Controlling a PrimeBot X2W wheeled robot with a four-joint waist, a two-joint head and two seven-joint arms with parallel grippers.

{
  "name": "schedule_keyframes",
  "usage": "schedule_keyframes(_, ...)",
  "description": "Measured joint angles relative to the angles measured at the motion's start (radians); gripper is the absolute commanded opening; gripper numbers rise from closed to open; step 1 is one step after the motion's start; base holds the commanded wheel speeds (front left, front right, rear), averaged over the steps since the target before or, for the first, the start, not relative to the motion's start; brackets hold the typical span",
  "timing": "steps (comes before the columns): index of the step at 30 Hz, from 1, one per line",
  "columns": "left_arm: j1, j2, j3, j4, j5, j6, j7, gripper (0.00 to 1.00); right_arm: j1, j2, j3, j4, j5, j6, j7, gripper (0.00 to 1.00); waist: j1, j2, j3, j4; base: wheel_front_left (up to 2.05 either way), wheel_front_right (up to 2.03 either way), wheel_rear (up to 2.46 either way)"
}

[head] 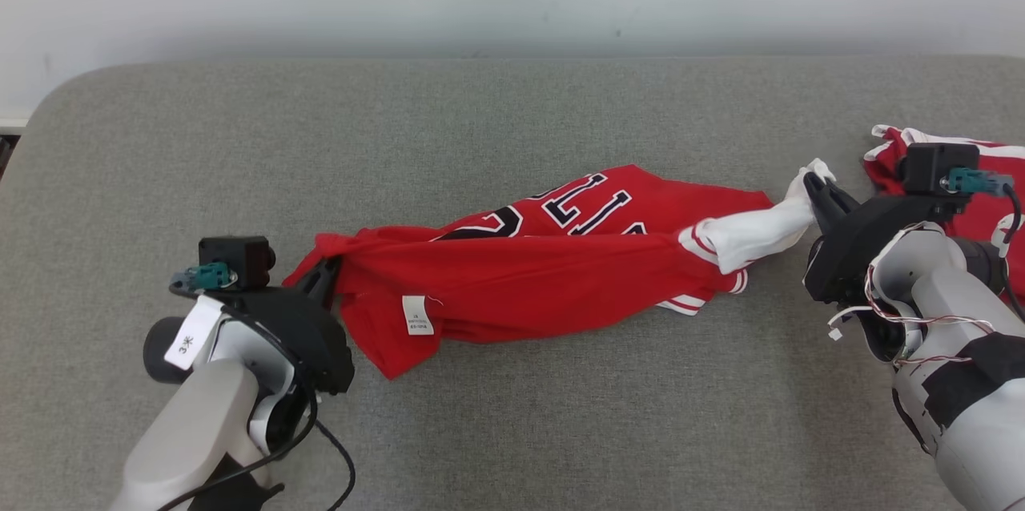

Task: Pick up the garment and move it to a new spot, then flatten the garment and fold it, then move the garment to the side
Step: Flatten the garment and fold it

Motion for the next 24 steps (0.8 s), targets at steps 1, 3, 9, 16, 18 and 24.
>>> schedule_keyframes(1, -0.008, -0.005, 0.0, 0.006, 0.0, -0.002, -0.011, 0.49, -0.002, 0.002, 0.002, 0.01, 0.0, 0.0, 0.0, 0.0, 0.0, 0.0001, 0.004, 0.001, 0.0, 0.0, 0.0)
schedule_keyframes(3, -0.022, -0.016, 0.002, 0.018, 0.002, -0.004, -0.032, 1.0, -0.009, 0.007, 0.008, 0.028, -0.004, 0.001, -0.002, 0.0, 0.0, 0.0001, 0.009, 0.003, 0.0, 0.0, 0.0)
schedule_keyframes(9, -0.048, -0.029, -0.003, 0.074, 0.013, -0.01, -0.07, 1.0, -0.031, 0.022, 0.011, 0.07, -0.005, 0.002, -0.029, 0.2, 0.0, 0.0001, 0.015, 0.008, 0.0, 0.0, 0.0)
schedule_keyframes(16, -0.029, -0.038, 0.013, 0.099, 0.015, 0.001, -0.159, 1.0, -0.031, 0.035, 0.005, 0.089, -0.004, 0.021, -0.099, 1.0, -0.0002, 0.0, -0.005, 0.008, 0.0, 0.0, 0.0)
schedule_keyframes(18, 0.006, -0.051, 0.009, 0.098, 0.015, 0.0, -0.183, 1.0, 0.003, 0.025, -0.005, 0.08, -0.003, 0.029, -0.129, 1.0, -0.0002, 0.0, -0.012, 0.009, 0.0, 0.0, 0.0)
schedule_keyframes(24, 0.097, -0.062, 0.009, 0.096, 0.01, 0.001, -0.227, 1.0, 0.128, -0.005, -0.01, 0.057, 0.003, 0.038, -0.195, 1.0, -0.0003, 0.0, -0.036, 0.016, 0.0, 0.0, 0.0)
